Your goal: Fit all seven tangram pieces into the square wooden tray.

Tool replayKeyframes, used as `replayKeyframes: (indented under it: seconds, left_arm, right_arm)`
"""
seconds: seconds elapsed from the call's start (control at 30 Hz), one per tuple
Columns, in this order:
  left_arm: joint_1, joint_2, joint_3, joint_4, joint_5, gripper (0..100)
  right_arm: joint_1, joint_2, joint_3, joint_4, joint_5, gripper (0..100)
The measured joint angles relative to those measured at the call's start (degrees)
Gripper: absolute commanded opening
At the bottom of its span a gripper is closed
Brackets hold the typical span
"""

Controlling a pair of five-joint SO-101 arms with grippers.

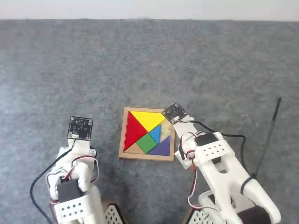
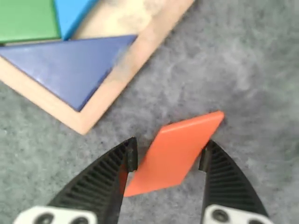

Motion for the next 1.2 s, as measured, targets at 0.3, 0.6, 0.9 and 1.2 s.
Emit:
replayKeyframes:
  seconds: [0.3,0.6,0.9,1.2]
  left_arm:
    - [0.00,0.00,0.00,0.00,0.00,9]
    - [0.00,0.00,0.00,0.00,0.00,9]
    - [0.00,0.00,0.00,0.00,0.00,9]
    - [0.00,0.00,0.00,0.00,0.00,9]
  right_arm:
    - [0.09,0.00,0.00,-1.32,2.02,13.9]
    - [1.93,0.00,0.00,-2.64,6.77,13.4]
    - [3.69,0.00,0.35,-2.64,9.49,13.2]
    - [9.67,0.00,-5.89,4.22,-0.88,13.2]
